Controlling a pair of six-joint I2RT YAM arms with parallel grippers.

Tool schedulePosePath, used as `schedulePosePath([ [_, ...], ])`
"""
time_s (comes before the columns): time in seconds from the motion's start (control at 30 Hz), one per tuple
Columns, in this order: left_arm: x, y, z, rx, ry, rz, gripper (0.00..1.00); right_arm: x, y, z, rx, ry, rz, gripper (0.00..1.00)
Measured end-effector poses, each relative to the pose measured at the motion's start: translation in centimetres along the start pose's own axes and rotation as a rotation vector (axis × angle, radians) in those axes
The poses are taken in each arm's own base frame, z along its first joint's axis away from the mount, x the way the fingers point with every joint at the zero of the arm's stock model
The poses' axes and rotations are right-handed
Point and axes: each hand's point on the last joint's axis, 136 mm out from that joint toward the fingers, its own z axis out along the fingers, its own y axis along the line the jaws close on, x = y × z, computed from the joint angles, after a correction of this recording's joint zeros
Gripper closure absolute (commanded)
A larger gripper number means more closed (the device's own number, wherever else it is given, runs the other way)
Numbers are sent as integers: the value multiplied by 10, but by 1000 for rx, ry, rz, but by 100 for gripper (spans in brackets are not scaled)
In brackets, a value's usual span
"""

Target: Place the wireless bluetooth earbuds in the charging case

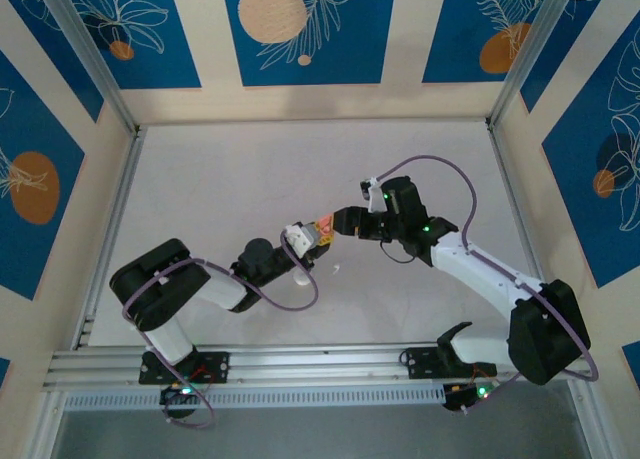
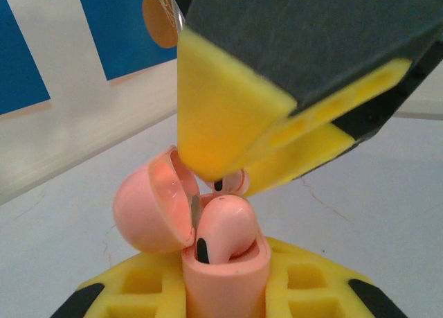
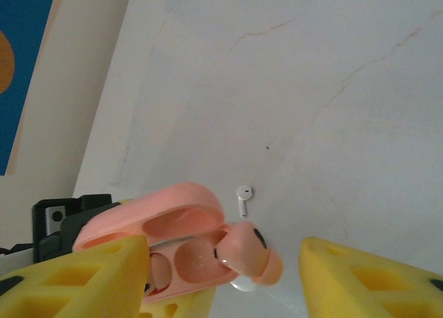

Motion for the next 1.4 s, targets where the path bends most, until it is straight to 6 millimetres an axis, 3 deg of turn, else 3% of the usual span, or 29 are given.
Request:
schedulePosePath([
  [0.43, -7, 1, -1, -2, -17, 4, 86, -35, 24, -33, -78, -49, -67, 40],
  [0.77, -14, 2, -2, -4, -34, 6, 86, -49, 5, -53, -132, -28, -20, 45],
  [0.97, -14, 1, -2, -4, -34, 6, 86, -49, -9, -52, -174, 17, 43, 48],
  [1.4, -14, 0, -2, 3, -35, 6, 86, -42, -9, -36, -277, 83, 93, 54],
])
